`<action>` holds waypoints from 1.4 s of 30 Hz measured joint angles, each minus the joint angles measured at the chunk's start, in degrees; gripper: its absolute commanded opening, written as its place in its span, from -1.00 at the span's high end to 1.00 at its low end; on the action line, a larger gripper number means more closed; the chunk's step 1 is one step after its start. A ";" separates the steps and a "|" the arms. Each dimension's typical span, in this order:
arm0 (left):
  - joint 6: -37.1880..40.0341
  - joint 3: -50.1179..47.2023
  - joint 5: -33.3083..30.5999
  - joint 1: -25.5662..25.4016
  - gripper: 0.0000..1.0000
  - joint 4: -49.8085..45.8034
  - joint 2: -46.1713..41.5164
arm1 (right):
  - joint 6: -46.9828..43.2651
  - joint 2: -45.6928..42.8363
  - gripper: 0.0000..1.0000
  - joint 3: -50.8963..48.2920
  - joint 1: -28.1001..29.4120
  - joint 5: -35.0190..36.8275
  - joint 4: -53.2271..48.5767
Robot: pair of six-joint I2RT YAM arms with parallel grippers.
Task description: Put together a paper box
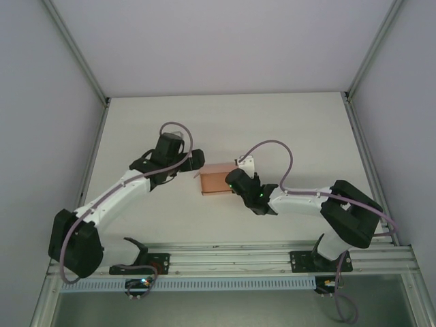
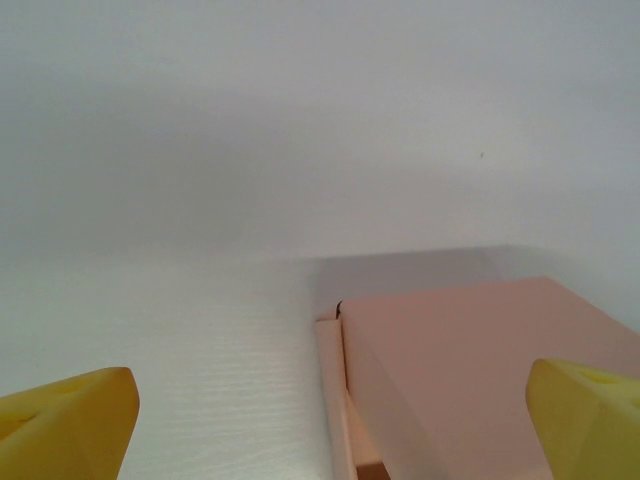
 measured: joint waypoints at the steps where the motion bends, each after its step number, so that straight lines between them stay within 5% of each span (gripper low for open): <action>1: -0.24 -0.04 0.96 0.26 -0.93 0.28 0.87 | 0.02 0.02 0.62 -0.11 0.24 -0.02 0.00; 11: -2.16 -7.28 11.43 0.42 -0.46 9.11 6.03 | -0.48 -1.73 0.37 -4.09 1.18 -1.92 -0.90; 25: -4.74 -13.75 22.97 3.80 -0.01 24.83 14.64 | -1.18 -19.82 -0.60 -13.09 0.35 -13.25 -12.13; 29: -4.59 -14.05 26.86 5.70 0.10 29.42 16.98 | -4.50 -21.09 -0.99 -11.96 -5.62 -18.29 -12.00; 35: -4.83 -15.78 33.27 8.31 0.24 39.39 20.81 | -5.99 -16.70 -0.99 -4.39 -20.37 -32.17 -9.88; 42: -7.13 -19.17 38.49 10.64 0.40 48.92 22.88 | -4.85 -1.77 -0.99 9.16 -27.06 -45.46 -9.53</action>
